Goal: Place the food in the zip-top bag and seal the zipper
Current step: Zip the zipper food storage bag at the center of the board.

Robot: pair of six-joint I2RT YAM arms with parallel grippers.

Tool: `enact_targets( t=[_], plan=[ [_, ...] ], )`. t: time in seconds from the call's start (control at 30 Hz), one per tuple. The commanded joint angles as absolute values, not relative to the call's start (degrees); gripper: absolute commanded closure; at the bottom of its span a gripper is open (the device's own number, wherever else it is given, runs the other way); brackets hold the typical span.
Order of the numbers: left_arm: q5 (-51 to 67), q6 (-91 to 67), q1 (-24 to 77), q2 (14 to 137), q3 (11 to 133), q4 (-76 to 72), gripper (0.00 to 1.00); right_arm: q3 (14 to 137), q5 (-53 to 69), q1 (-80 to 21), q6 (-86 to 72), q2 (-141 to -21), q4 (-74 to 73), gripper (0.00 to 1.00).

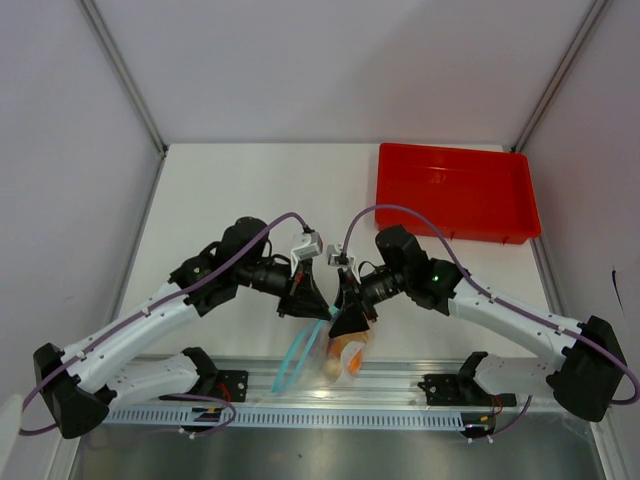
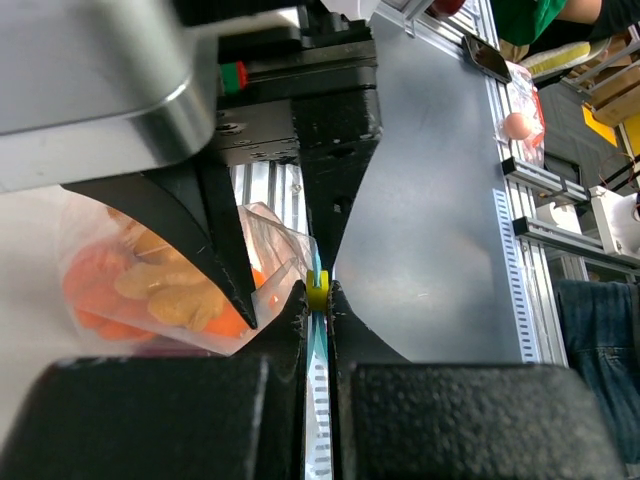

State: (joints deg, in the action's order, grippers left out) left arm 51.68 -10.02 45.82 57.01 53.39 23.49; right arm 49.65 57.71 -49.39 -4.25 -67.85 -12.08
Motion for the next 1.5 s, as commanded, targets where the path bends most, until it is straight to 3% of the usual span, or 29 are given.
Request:
enact_targets(
  t=[0.0, 0.2, 0.3, 0.33, 0.4, 0.43, 0.47, 1.0, 1.47],
  plan=[
    [52.6, -9.1, 45.5, 57.5, 55.8, 22.8, 0.99, 51.8, 57.5, -49.9, -3.9, -66.4, -10.5, 0.59],
    [52.5, -9.8, 45.5, 58.3, 55.6, 22.4, 0.99, 54.3, 56.3, -51.0, -2.9, -67.9, -12.5, 0.62],
    [52.3, -10.0, 45.5, 58.5, 55.9, 22.5, 0.99, 55.0, 55.5, -51.3, -3.1, -68.9, -12.5, 0.73],
    [52.3, -10.0, 45.5, 58.6, 55.8, 22.6, 0.99, 55.1, 55.2, -51.2, -3.3, -69.2, -12.0, 0.84],
    [52.0, -9.9, 45.5, 58.6, 55.8, 22.9, 0.99, 55.4, 55.0, -51.4, -3.4, -69.9, -12.0, 0.88],
    [51.9, -9.8, 45.5, 58.5, 55.9, 23.1, 0.99, 55.5, 54.9, -51.5, -3.7, -70.0, -11.9, 0.99],
    [51.7, -9.8, 45.5, 58.6, 55.8, 23.3, 0.99, 55.5, 54.8, -51.6, -3.8, -70.2, -11.8, 1.00],
    [42.3, -8.4, 45.4, 58.4, 53.5, 27.9, 0.98, 44.9, 39.6, -48.2, -22.2, -59.4, 7.3, 1.00],
    [43.6, -8.2, 45.2, 57.8, 52.3, 27.9, 0.99, 42.4, 38.1, -39.6, -28.3, -52.2, 8.8, 1.00]
  ],
)
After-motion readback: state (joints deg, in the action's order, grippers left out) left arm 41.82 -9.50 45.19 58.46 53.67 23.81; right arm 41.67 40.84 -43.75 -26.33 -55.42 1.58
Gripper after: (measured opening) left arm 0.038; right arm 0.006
